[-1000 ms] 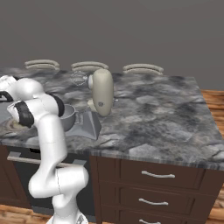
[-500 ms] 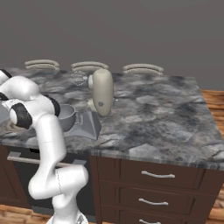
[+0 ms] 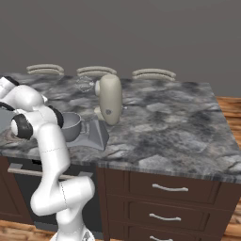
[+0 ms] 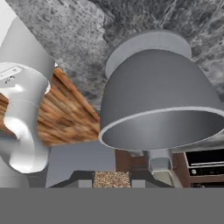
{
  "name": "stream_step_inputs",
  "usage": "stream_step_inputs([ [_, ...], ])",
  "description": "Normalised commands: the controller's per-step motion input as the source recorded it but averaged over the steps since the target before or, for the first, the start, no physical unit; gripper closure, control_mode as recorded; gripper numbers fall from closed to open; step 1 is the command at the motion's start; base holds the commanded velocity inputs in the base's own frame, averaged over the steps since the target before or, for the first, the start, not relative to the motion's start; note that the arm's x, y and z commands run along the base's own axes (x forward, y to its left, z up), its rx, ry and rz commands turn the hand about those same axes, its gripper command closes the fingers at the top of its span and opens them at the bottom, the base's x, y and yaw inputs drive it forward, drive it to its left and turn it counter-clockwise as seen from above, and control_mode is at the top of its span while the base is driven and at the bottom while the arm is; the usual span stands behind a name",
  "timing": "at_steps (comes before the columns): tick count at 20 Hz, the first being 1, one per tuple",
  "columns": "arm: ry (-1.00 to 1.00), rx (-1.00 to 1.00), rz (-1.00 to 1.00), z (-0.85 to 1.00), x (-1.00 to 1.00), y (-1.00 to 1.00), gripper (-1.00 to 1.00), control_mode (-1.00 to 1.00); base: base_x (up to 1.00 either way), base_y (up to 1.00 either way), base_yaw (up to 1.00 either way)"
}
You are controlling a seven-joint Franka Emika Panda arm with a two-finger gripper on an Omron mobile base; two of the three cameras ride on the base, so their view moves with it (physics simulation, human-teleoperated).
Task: Add butter and sugar cubes to the stand mixer bowl and then turn on the stand mixer to begin making frosting.
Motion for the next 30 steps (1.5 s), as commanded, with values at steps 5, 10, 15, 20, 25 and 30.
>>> stream_step_inputs([
  [5, 0.0, 0.0, 0.0, -0.02, 0.19, -0.52, 1.0, -1.0, 0.0, 0.0, 0.0],
  [10, 0.0, 0.04, 0.04, -0.09, 0.23, -0.51, 1.0, -1.0, 0.0, 0.0, 0.0],
  [15, 0.0, 0.09, 0.08, -0.24, 0.12, -0.47, 1.0, -1.0, 0.0, 0.0, 0.0],
  [20, -0.01, 0.15, 0.13, -0.29, 0.06, -0.2, 1.0, -1.0, 0.0, 0.0, 0.0],
  [25, -0.1, 0.16, 0.13, -0.18, 0.02, -0.05, 1.0, -1.0, 0.0, 0.0, 0.0],
  [30, -0.16, 0.14, 0.13, -0.2, 0.04, 0.0, 1.0, -1.0, 0.0, 0.0, 0.0],
])
